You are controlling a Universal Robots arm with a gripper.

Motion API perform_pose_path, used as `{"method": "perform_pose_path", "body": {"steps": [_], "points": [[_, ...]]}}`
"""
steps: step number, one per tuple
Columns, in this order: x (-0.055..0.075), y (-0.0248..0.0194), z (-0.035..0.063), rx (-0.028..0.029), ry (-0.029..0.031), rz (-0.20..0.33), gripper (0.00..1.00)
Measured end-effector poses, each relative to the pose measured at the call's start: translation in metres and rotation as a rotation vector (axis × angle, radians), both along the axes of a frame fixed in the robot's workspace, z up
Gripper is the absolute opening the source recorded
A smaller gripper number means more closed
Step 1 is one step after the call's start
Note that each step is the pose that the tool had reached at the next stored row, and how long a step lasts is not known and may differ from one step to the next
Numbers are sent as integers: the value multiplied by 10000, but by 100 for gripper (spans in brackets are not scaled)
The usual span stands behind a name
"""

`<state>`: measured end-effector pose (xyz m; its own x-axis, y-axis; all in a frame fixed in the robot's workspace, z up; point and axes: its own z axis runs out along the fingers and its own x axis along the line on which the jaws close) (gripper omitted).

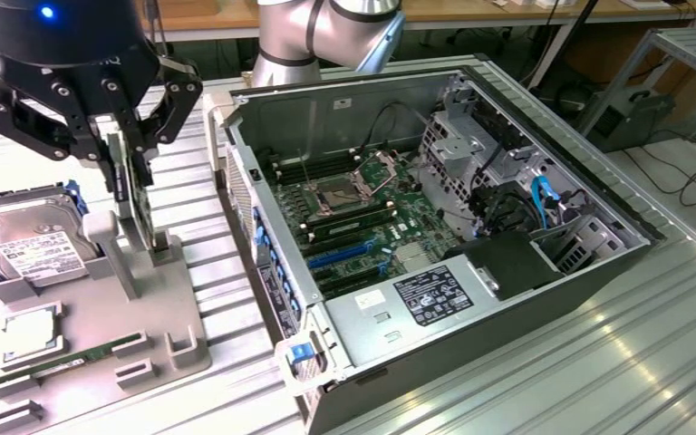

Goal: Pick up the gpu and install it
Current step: 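Pick up the gpu and move the gpu toward the slot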

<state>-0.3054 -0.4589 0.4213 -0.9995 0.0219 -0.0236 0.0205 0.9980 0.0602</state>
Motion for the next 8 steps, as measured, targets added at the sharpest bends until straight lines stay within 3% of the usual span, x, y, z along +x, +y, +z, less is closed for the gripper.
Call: {"method": "perform_pose_path", "body": {"steps": [8], "points": [[0,0,94,0,0,1,27]]}}
